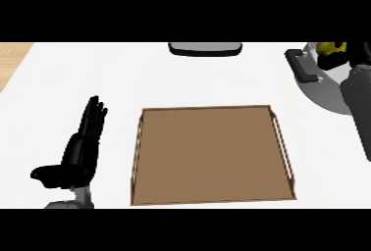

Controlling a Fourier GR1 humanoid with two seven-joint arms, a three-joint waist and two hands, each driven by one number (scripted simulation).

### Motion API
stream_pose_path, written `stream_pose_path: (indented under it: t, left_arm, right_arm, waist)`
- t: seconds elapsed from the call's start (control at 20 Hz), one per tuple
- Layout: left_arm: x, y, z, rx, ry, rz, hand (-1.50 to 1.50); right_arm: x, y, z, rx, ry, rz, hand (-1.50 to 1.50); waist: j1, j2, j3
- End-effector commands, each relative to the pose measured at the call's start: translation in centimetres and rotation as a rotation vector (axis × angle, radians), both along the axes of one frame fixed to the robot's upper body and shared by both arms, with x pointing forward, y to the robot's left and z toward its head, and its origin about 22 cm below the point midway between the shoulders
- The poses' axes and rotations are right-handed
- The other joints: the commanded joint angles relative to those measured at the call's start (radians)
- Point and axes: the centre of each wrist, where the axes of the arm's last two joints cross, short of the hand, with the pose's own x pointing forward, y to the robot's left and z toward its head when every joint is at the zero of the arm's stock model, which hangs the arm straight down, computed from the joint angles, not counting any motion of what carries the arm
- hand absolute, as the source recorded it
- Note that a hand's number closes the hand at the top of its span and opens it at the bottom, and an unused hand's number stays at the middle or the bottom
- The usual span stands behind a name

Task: Pick the pear from the tray and place it in the pot

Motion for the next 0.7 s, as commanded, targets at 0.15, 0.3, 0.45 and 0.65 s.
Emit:
stream_pose_path:
  t: [0.15,0.3,0.45,0.65]
  left_arm:
    - [0.9,-1.3,-0.6,0.001,-0.003,-0.028,0.0]
    - [0.5,-0.6,-0.8,0.014,-0.012,-0.03,0.0]
    - [1.2,-1.5,-0.2,-0.016,-0.017,-0.024,0.0]
    - [1.1,-0.8,-0.1,0.0,-0.018,-0.032,0.0]
  right_arm:
    - [-0.3,-5.7,-0.6,0.075,0.061,-0.004,1.5]
    - [-1.9,-8.1,-3.3,0.095,0.125,0.007,1.5]
    - [-2.0,-8.8,-3.2,0.123,0.192,-0.018,1.5]
    - [-3.5,-10.3,-5.3,0.225,0.26,-0.1,1.5]
  waist:
    - [0.017,0.01,0.001]
    - [0.025,0.015,0.002]
    - [0.031,0.017,0.002]
    - [0.035,0.019,0.003]
